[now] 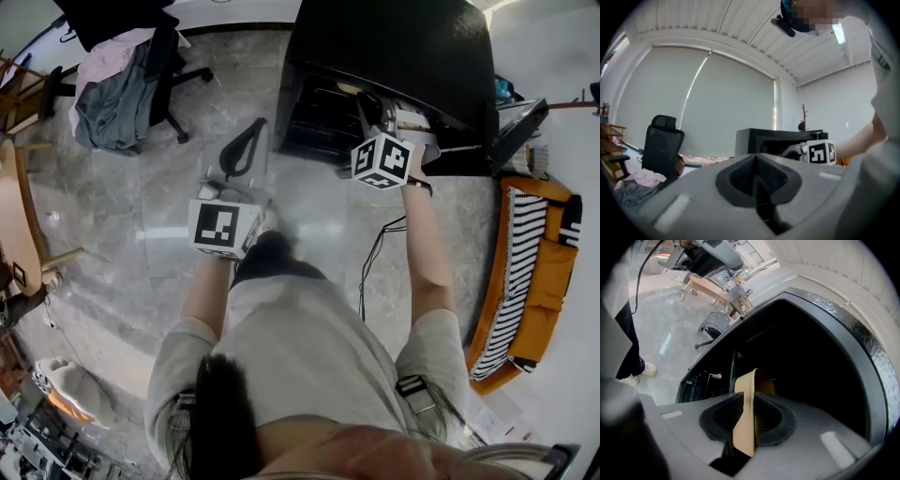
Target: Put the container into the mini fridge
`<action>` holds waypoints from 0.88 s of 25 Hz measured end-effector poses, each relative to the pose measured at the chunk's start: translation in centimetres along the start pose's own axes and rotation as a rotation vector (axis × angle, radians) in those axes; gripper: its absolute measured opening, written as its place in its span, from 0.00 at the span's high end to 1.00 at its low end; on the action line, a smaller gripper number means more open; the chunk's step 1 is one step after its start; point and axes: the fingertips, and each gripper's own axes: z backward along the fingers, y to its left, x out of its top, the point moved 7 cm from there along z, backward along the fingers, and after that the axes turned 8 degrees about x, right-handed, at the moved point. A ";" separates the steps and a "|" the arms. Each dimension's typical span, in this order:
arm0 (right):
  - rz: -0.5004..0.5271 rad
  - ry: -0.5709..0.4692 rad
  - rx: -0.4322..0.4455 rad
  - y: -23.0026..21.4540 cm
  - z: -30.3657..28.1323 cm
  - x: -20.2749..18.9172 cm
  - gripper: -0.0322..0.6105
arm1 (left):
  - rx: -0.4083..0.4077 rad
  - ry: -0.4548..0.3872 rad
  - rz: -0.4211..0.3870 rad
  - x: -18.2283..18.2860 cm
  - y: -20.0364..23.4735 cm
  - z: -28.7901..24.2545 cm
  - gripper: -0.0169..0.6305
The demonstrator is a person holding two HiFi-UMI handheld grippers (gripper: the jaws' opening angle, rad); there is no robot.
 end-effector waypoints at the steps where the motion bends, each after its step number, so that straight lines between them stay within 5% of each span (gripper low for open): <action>1: -0.025 -0.012 -0.002 0.0 0.1 0.1 0.86 | 0.000 -0.002 0.006 0.1 0.0 -0.1 0.97; 10: -0.273 -0.118 -0.051 0.5 1.7 0.0 0.86 | -0.018 -0.007 -0.013 0.5 -0.5 -0.2 0.97; 22: -0.289 -0.105 -0.092 -0.1 1.2 -0.4 0.93 | -0.030 -0.004 -0.035 0.7 -1.5 0.6 0.97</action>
